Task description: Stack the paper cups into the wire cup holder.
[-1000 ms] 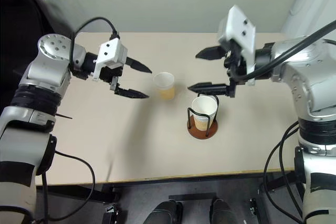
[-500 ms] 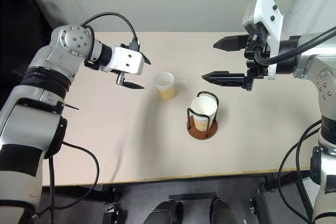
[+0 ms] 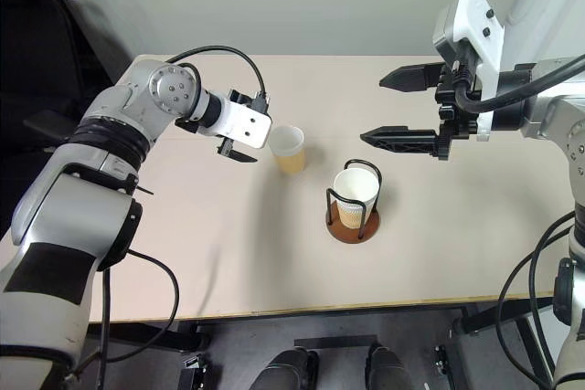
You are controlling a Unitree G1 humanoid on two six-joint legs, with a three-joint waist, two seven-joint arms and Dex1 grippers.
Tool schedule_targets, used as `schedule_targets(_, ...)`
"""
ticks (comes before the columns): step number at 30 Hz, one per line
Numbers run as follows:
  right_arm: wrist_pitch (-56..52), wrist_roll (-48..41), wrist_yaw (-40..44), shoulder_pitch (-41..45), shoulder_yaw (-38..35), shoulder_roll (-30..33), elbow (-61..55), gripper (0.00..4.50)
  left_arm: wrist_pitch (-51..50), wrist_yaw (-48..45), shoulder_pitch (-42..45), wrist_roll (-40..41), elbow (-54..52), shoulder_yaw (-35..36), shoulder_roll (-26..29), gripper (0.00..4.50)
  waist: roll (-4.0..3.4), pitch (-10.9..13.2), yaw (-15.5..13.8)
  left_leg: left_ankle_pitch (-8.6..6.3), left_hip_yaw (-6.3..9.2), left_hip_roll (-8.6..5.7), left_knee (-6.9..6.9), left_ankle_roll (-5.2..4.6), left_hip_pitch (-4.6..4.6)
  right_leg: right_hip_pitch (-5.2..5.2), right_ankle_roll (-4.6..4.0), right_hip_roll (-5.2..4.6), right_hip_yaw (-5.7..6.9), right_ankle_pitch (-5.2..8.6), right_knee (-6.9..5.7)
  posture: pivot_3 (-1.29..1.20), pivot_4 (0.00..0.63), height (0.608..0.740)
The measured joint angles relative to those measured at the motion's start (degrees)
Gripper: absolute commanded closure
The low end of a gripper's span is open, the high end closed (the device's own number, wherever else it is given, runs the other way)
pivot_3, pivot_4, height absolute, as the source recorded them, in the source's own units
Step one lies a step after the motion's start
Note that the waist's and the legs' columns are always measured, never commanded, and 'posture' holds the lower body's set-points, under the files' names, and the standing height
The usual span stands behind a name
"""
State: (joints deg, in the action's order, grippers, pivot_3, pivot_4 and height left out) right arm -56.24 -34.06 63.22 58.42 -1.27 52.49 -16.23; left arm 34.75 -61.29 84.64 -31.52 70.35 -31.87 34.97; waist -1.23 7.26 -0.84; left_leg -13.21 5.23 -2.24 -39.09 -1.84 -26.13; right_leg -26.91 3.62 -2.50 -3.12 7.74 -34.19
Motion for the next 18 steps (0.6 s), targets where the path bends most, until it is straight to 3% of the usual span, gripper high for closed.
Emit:
schedule_targets(16,-0.04,-0.79,-0.79,-0.43,0.03,0.65,-0.17,0.06,-0.92,13.13,-1.27,-7.15,4.16,-2.99,-5.17,0.00,0.07,-0.01,-0.22,0.08,-0.10,0.00,-0.17,-0.10,0.10,-0.03,0.01,-0.05,-0.04,0.00,-0.51,0.00,0.150,0.740)
schedule_targets(18,-0.04,-0.86,-0.82,-0.58,0.03,0.87,-0.24,0.03,-0.90,12.89,-1.28,-7.48,4.29,-2.99,-5.40,0.37,0.07,-0.01,-0.14,0.09,-0.15,-0.05,-0.15,-0.11,0.14,-0.04,-0.03,0.03,0.01,0.03,-0.61,0.00,0.150,0.740)
